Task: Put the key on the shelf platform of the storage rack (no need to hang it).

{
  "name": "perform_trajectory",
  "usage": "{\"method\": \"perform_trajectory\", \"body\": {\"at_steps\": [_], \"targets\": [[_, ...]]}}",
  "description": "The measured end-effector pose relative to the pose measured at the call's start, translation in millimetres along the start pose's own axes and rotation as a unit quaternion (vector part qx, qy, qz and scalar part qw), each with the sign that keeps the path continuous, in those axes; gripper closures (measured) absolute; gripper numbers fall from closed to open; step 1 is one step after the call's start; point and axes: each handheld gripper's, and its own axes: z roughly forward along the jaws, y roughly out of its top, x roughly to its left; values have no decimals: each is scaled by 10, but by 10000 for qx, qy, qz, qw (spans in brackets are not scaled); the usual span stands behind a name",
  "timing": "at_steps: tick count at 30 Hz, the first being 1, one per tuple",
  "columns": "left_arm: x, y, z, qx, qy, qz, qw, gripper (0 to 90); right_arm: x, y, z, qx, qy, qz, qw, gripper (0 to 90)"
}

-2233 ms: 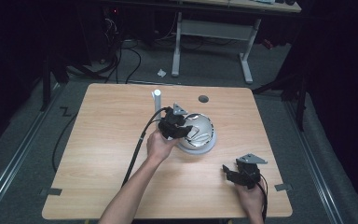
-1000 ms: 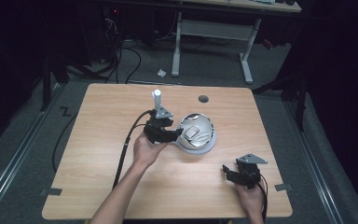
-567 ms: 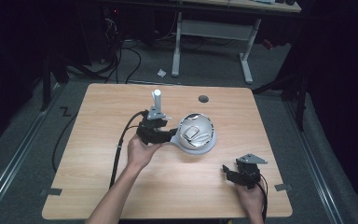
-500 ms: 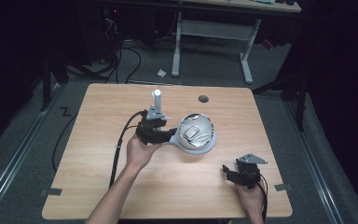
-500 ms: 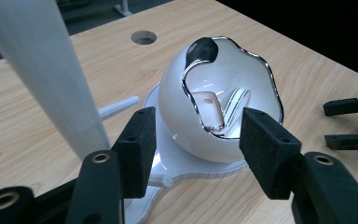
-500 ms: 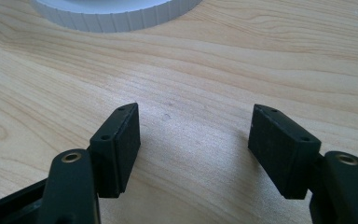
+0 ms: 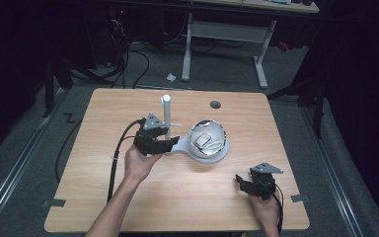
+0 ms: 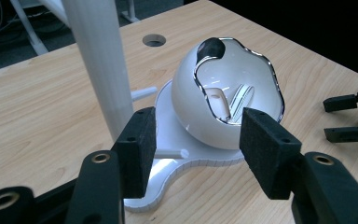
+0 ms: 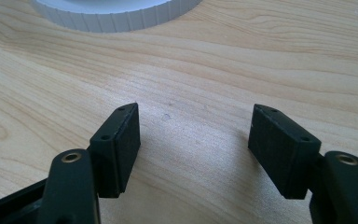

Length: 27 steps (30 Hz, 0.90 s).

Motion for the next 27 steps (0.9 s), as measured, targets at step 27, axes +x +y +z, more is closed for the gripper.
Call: {"method": "perform_trajectory", "body": {"at_steps": [27], "targets": [[215,31,-348,-197,112,-244,9994,464,0,0,0,-1,-2,-1,10000,343]]}}
